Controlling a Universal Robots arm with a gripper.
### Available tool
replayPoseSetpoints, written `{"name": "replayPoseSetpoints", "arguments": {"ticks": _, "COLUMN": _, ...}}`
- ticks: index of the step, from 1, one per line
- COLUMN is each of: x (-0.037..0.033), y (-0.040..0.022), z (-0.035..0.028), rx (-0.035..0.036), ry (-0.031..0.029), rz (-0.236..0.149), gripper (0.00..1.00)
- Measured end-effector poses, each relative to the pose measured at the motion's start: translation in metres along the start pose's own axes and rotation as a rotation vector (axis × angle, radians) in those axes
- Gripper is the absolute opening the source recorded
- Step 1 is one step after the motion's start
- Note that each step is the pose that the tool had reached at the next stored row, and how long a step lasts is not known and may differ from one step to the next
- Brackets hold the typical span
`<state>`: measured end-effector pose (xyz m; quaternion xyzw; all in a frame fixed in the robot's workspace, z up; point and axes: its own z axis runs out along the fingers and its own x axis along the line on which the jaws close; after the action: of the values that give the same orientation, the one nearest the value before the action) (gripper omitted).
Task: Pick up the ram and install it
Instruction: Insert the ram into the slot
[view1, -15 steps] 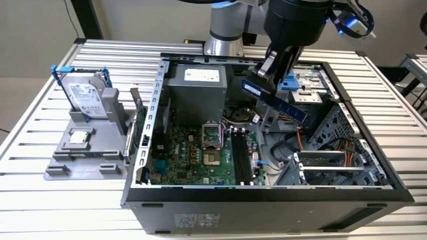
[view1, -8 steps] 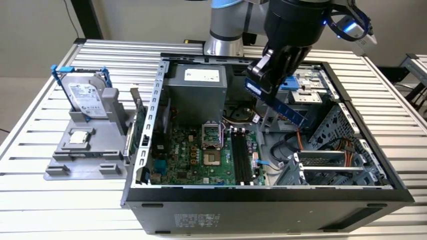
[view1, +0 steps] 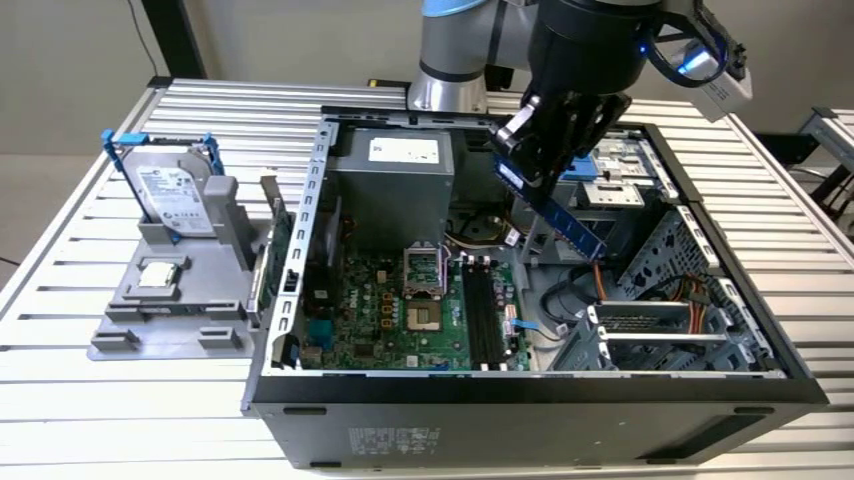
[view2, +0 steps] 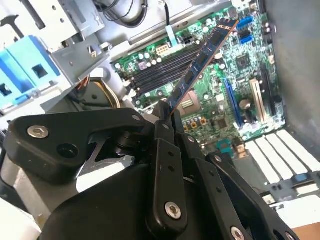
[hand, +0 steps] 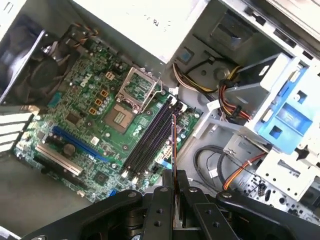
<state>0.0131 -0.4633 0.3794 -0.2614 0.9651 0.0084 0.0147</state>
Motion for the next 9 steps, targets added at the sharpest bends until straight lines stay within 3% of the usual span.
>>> {"name": "replayPoseSetpoints", "arguments": {"ticks": 9, "x": 0.0, "y": 0.0, "z": 0.0008, "rx": 0.0053, "ry": -0.0014, "rz": 0.161, "gripper": 0.0}}
